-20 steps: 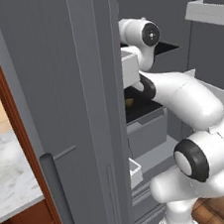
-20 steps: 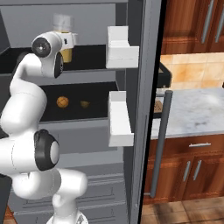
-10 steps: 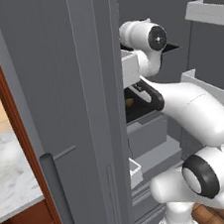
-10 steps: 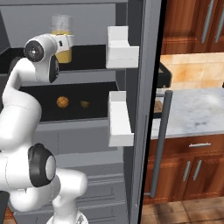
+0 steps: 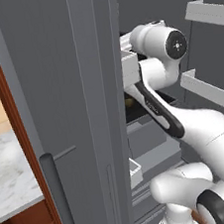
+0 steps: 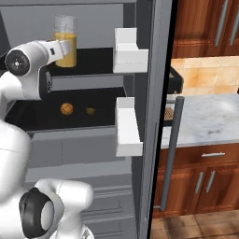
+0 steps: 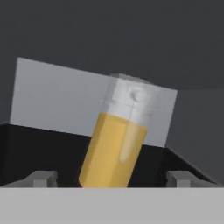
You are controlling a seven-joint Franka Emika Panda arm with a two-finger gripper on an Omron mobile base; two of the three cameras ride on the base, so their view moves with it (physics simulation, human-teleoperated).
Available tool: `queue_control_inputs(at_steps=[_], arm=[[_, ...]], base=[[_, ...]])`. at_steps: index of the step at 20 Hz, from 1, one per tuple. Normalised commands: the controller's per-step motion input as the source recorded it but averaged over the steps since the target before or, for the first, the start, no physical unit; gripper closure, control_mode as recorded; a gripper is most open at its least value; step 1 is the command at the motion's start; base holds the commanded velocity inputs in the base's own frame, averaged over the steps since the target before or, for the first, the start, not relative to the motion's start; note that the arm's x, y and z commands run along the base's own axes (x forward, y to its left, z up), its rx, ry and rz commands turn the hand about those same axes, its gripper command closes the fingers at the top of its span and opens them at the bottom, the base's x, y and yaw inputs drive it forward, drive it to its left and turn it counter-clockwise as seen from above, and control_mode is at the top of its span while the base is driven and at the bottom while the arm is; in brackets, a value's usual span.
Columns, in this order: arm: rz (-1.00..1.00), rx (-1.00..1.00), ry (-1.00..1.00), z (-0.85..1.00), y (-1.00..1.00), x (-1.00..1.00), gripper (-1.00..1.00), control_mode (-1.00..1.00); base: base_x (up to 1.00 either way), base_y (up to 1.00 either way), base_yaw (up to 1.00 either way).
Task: Move the orange and kiwi from the top shelf to the second highest shelf to make space. Then, place the pitcher from the counter on the cleared top shelf.
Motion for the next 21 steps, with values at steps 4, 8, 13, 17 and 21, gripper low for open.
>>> queue_control_inputs(at_steps=[4,8,13,17,21], arm=[[0.00,-0.11,0.17,0.11,-0.22,-1.00,-1.00,-1.00],[0.00,-0.14,0.26,0.00,-0.13,-1.00,-1.00,-1.00],[0.00,-0.14,0.22,-0.37,-0.08,-0.97,-1.00,-1.00],[0.00,-0.10,0.20,-0.76,-0.14,-0.85,-1.00,-1.00],[0.00,-0.06,0.20,-0.71,-0.19,-0.78,-1.00,-1.00]], base=[[0.00,0.00,0.00],[0.00,0.00,0.00],[0.00,0.00,0.00],[0.00,0.00,0.00],[0.00,0.00,0.00]])
